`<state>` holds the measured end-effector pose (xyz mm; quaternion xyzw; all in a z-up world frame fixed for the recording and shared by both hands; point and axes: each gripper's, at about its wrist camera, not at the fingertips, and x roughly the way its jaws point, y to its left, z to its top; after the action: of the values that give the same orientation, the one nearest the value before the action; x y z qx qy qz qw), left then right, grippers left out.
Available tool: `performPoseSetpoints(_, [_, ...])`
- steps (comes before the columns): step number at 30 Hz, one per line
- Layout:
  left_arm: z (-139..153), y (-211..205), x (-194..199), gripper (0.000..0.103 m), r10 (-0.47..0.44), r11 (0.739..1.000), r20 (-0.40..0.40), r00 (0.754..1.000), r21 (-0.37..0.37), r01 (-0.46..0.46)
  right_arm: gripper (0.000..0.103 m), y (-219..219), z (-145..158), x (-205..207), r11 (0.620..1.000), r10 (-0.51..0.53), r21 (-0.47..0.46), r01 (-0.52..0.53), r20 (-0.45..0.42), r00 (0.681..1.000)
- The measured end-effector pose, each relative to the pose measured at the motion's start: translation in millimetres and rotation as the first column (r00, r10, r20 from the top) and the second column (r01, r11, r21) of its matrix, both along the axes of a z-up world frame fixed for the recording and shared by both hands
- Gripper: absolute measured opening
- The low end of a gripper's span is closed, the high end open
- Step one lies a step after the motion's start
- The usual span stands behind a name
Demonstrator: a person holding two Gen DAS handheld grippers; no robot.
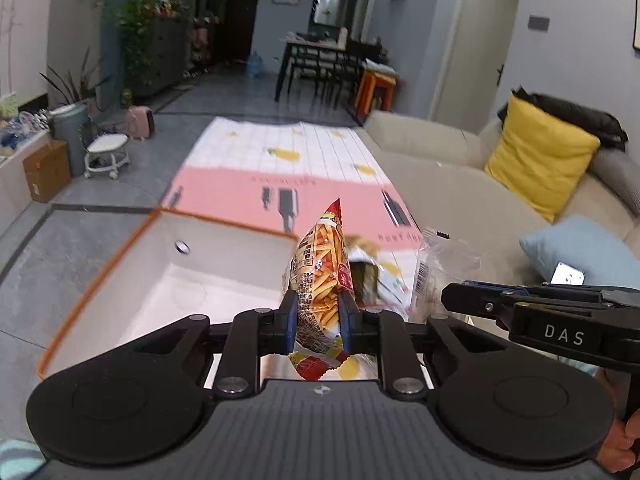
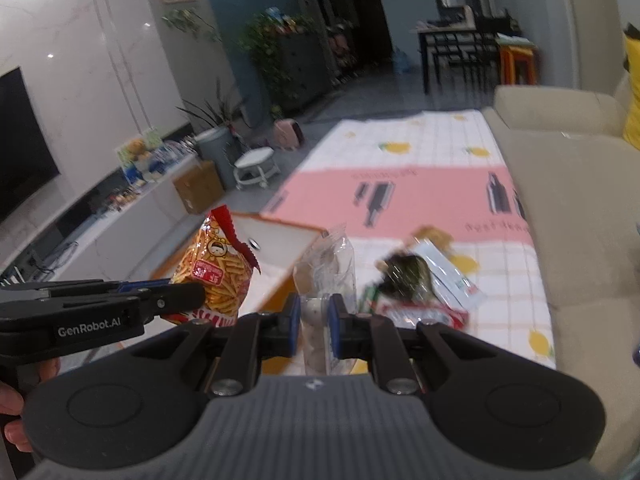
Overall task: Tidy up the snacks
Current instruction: 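Lift both held bags and carry them over the orange box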
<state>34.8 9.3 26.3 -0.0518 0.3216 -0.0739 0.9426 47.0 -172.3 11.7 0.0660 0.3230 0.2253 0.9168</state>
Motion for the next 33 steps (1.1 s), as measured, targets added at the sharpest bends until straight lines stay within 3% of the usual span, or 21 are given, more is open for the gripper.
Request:
performPoseSetpoints(6, [19.8,27.6,5.8,0.022,0.063,0.997,0.037,0.997,0.035,-0.064,0.011,28.8,23.8,9.5,0.995,0.079,0.060,-0.082,0.049,0.996])
performPoseSetpoints(12, [23.3,59.4,20.8,0.022,0.093,0.994,-0.012,0.996,0.056,-0.093,0.011,75.8,31.7,21.5,0.978,0.188,0.077,-0.192,0.059,0.980])
performPoseSetpoints(18, [-2.2,82.4,41.2,0.022,0.102,0.988,-0.131,0.986,0.126,-0.085,0.011,125.1,-2.3,39.8,0.956,0.291,0.066,-0.287,-0.074,0.954])
performPoseSetpoints(24, [-42.4,98.8,53.4,0.022,0.097,0.980,-0.275,0.957,0.195,-0.044,0.011,160.1,-41.8,48.5,0.932,0.362,0.055,-0.359,-0.222,0.905])
performPoseSetpoints(33, [-80.7,113.1,67.8,0.022,0.037,0.989,-0.452,0.891,0.147,0.034,0.011,194.9,-73.3,63.6,0.884,0.435,-0.007,-0.468,-0.358,0.826])
